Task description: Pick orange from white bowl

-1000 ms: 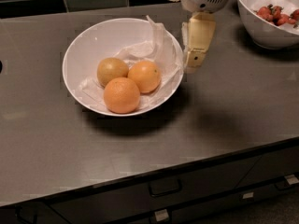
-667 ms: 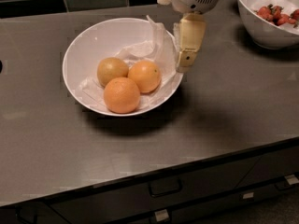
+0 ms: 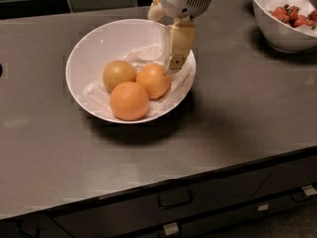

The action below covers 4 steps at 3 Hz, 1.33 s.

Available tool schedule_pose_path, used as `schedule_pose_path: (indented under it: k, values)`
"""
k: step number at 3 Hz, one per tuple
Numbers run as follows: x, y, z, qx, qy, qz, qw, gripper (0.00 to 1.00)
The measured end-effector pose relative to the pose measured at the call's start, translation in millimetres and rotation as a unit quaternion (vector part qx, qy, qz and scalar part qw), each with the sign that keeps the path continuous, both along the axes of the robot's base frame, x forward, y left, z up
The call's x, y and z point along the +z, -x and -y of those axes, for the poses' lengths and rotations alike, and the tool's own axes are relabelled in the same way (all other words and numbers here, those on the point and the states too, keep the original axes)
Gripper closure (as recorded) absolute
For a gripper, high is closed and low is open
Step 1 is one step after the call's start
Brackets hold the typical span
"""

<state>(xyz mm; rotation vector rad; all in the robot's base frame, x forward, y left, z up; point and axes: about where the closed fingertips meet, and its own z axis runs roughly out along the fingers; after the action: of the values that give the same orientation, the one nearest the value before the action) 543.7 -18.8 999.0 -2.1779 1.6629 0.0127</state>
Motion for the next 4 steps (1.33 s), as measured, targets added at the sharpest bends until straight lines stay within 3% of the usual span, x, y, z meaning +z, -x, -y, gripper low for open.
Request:
schedule_pose_path:
  k: [3,4]
  values:
    - [-30,-9,-9,0.006,-0.004,-0.032,0.9995,0.33]
    - [-43,-6,-7,0.006,-0.003,-0.042,0.9991,0.34]
